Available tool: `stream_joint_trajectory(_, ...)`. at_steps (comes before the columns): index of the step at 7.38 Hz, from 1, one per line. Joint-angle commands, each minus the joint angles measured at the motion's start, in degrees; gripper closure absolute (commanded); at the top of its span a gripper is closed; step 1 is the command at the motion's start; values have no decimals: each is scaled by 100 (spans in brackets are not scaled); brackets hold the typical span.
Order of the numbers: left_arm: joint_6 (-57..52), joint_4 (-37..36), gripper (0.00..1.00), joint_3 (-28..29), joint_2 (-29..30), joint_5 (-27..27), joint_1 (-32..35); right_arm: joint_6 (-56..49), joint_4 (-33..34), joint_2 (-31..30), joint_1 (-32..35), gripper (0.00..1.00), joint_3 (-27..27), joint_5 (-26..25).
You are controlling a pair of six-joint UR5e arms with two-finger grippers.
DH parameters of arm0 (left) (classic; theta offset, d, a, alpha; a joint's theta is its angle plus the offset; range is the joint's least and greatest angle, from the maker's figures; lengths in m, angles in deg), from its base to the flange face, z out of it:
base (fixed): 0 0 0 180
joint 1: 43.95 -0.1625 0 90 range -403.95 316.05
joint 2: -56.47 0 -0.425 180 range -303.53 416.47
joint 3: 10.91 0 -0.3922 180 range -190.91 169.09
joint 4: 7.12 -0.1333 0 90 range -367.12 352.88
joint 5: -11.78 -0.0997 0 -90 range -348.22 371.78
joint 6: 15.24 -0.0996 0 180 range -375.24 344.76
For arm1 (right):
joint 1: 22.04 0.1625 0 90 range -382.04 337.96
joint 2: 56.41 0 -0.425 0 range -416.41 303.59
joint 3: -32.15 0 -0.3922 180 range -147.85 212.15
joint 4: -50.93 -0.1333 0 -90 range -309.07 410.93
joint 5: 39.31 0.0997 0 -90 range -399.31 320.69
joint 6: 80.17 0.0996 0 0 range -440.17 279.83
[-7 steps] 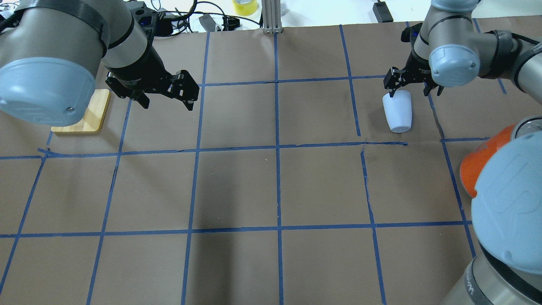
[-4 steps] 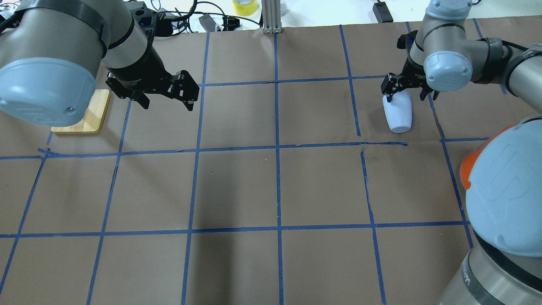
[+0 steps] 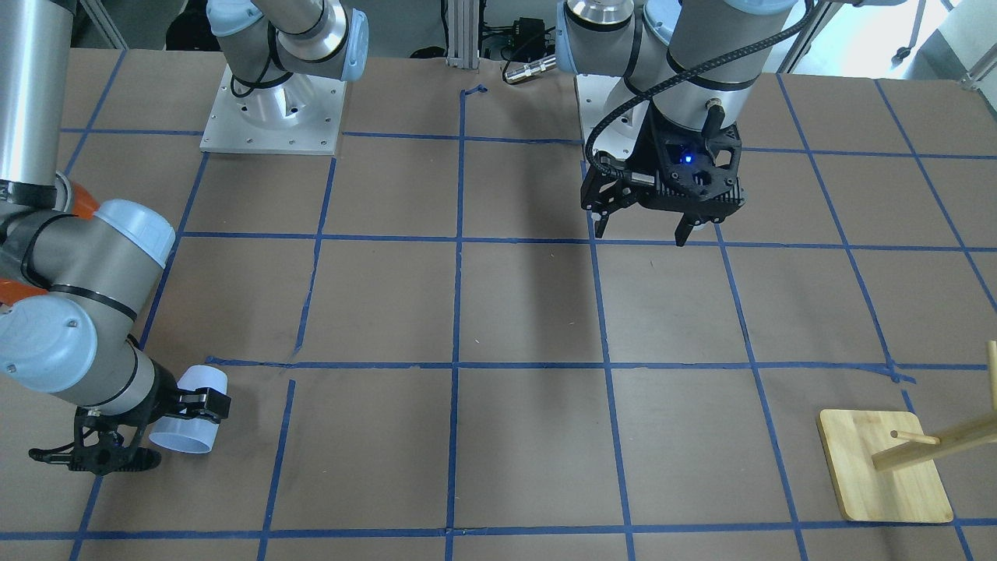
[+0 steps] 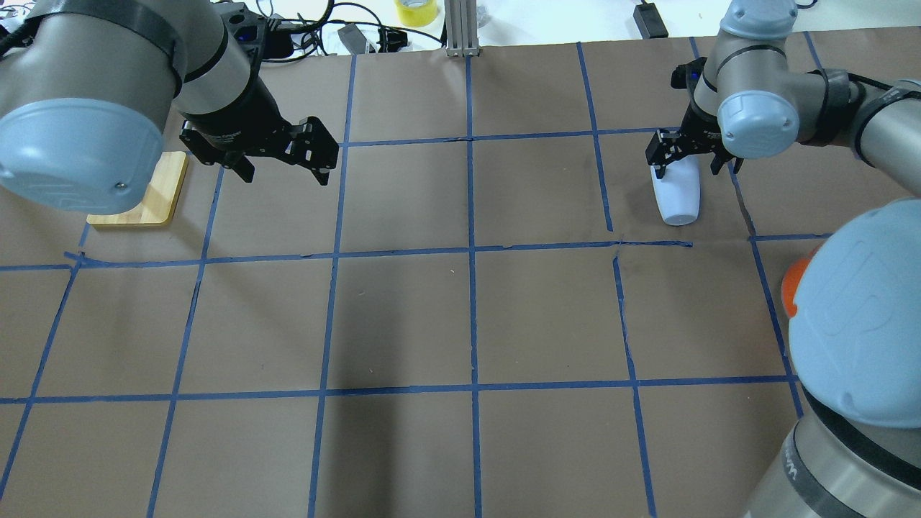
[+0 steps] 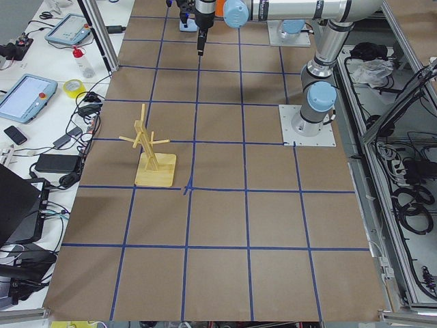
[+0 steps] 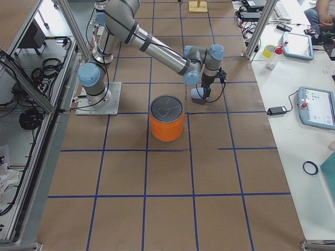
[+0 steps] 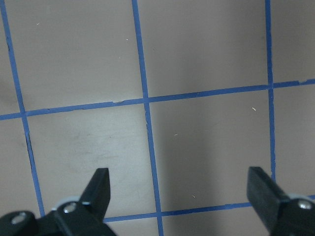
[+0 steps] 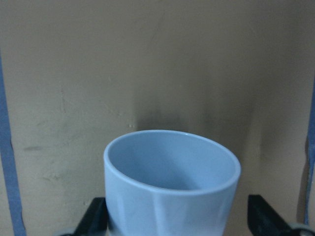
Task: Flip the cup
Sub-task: 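Lower the right gripper and close it on the white cup's rim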
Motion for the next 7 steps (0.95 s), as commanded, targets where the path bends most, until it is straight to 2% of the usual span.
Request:
stream_joint_trajectory(1, -11, -11, 0, -4, 3, -1, 0, 33, 150, 27, 0, 0, 12, 185)
stream_joint_trajectory(3, -11, -2, 0, -13, 12, -1, 0, 51, 457, 150, 0, 0, 20, 204)
stream_joint_trajectory(7, -11, -2, 0, -13, 12, -1, 0, 33, 502, 142, 0, 0, 222, 178)
